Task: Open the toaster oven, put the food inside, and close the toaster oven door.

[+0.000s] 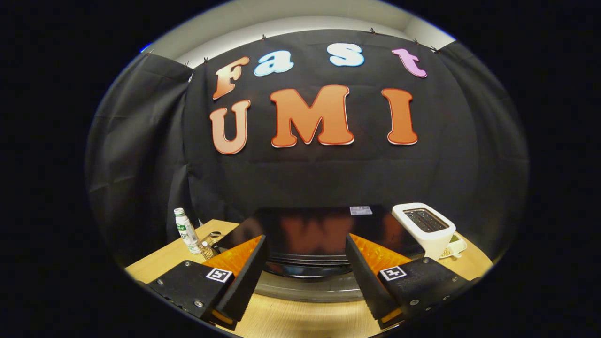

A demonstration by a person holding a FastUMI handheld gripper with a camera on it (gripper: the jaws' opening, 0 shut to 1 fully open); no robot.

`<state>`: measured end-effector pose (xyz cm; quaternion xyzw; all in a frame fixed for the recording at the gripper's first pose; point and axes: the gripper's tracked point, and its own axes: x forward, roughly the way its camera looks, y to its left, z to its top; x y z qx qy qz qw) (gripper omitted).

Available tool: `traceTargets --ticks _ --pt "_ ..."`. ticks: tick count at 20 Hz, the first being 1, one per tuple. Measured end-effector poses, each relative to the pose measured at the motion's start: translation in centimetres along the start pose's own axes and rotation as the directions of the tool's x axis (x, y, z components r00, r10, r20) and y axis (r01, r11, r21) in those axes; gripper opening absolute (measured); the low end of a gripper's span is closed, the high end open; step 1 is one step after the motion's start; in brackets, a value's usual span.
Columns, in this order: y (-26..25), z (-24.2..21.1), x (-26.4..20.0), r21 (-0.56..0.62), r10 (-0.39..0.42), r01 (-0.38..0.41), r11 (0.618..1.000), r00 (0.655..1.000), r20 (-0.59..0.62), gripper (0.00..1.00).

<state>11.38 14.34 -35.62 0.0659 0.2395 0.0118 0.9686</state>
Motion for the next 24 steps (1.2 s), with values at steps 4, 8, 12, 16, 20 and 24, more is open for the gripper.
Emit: traceTargets --ticks 4,8,12,16,20,24 --pt "0.2 -1.9 1.2 0.04 -0.004 0.005 0.999 1.0 -0.024 0.98" --pt "0.5 -2.3 0.5 -0.016 -0.032 0.032 0.999 0.999 0.029 0.96" --pt "0.8 -2.5 -1.1 0.015 -0.001 0.0 1.0 0.995 0.097 0.93" --pt "1.2 -4.3 -4.9 0.054 0.039 -0.044 0.998 0.995 0.093 0.87" --pt "1.9 -7.7 -8.4 0.047 0.094 -0.094 0.994 0.996 -0.002 0.87" --pt "2.0 -10.6 -10.6 0.072 0.121 -0.114 0.991 0.988 -0.1 0.87"
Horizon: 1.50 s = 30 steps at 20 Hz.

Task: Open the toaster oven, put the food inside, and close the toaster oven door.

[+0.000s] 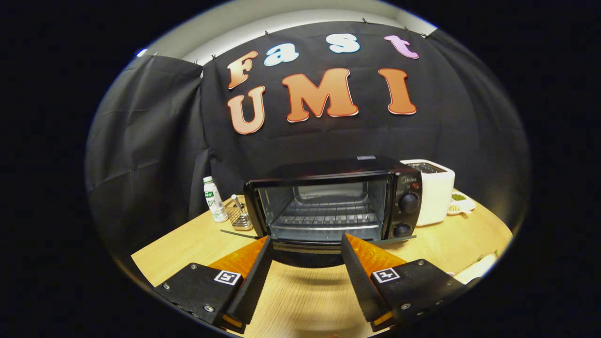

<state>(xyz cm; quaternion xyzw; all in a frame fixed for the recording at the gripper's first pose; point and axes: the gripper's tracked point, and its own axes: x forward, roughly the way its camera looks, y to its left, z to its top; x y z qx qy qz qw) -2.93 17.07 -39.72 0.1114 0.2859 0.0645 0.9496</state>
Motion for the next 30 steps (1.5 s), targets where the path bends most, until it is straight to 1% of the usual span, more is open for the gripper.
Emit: traceTargets --ticks 5,7,11,13,14,15,17,19,23,27,30 --pt "0.1 -3.1 -1.0 0.014 0.016 -0.015 1.0 0.996 -0.087 0.86" --pt "0.4 -4.8 -0.8 0.01 0.028 -0.027 1.0 0.99 -0.141 0.84" --pt "0.5 -7.4 -1.6 0.02 0.043 -0.04 0.999 0.98 -0.195 0.83" --pt "1.7 -10.1 -1.4 0.051 0.085 -0.074 0.996 0.956 -0.28 0.83" --pt "1.9 -11.6 -1.4 0.058 0.09 -0.075 0.995 0.942 -0.324 0.83" --pt "2.2 -12.0 -1.3 0.064 0.101 -0.085 0.994 0.939 -0.329 0.84" --pt "2.8 -10.9 -1.5 0.04 0.108 -0.101 0.994 0.95 -0.294 0.84" --pt "2.6 -10.9 -1.8 0.003 0.102 -0.106 0.994 0.948 -0.302 0.84" --pt "0.9 -7.9 -3.7 -0.027 0.105 -0.116 0.993 0.957 -0.27 0.91" --pt "-3.6 -3.5 -6.0 -0.049 0.055 -0.067 0.997 0.973 -0.224 0.96" --pt "-7.1 -0.3 -8.1 -0.004 0.05 -0.052 0.999 0.978 -0.202 0.96"
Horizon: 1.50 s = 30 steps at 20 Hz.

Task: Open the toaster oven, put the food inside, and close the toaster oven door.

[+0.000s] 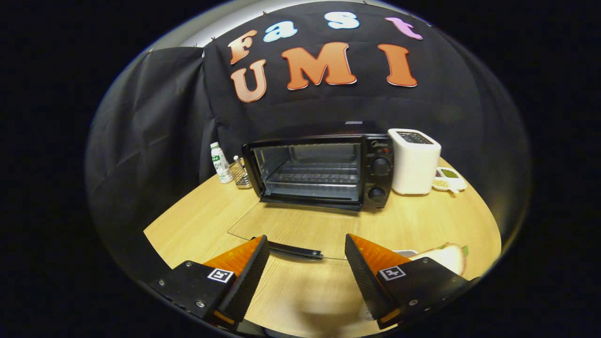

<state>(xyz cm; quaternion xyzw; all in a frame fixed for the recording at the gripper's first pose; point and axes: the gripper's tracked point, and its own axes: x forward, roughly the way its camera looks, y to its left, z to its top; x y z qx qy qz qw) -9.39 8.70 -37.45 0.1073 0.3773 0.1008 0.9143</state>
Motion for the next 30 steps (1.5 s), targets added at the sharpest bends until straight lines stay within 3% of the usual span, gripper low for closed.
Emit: traceTargets --ticks 2,6,11,18,24,28,30 --pt "-3.1 1.0 -1.8 0.033 -0.023 0.023 0.999 1.0 0.012 0.96" --pt "-9.9 2.5 -4.5 0.059 -0.145 0.142 0.988 0.989 0.042 0.95" --pt "-14.6 0.8 -6.2 0.069 -0.21 0.21 0.975 0.978 -0.008 0.95" --pt "-16.7 -4.0 -6.2 0.186 -0.111 0.136 0.973 0.985 -0.135 0.94" --pt "-15.9 -6.6 -5.4 0.373 0.03 0.045 0.927 0.981 -0.191 0.89" --pt "-13.2 -8.2 -5.5 0.48 0.192 -0.047 0.876 0.947 -0.257 0.64" --pt "-13.2 -8.3 -5.5 0.483 0.201 -0.054 0.874 0.945 -0.257 0.52"
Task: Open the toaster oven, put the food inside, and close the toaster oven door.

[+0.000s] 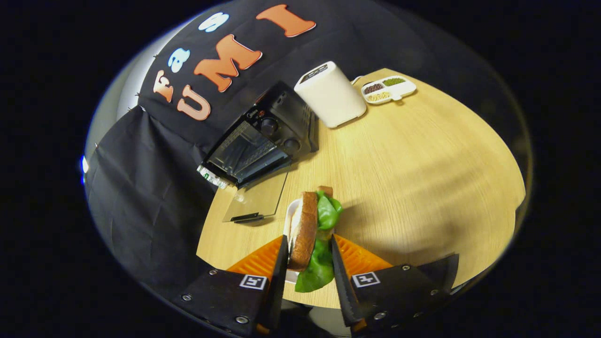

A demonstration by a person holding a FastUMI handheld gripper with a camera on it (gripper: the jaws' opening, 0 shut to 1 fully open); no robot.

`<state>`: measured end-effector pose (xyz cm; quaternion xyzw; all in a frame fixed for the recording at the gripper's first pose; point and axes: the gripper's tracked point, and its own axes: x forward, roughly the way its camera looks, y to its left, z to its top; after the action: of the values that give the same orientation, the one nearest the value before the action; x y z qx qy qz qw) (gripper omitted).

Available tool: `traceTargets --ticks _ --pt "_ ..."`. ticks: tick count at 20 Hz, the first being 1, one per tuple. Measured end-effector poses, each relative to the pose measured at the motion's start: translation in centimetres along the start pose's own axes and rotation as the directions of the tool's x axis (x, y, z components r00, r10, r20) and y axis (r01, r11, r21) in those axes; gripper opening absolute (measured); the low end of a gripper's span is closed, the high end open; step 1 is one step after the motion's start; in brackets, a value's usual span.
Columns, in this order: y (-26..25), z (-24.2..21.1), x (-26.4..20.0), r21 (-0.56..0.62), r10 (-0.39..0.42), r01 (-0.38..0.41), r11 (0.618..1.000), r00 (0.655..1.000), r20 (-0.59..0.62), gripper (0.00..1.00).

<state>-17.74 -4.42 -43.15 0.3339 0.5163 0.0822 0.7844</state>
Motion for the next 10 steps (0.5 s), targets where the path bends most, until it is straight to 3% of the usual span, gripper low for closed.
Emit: traceTargets --ticks 5,10 --pt "1.1 1.9 -1.0 -0.028 -0.009 0.011 1.0 0.998 0.069 0.33" --pt "4.9 5.3 -2.3 -0.031 0.039 -0.034 0.999 0.984 0.173 0.3"
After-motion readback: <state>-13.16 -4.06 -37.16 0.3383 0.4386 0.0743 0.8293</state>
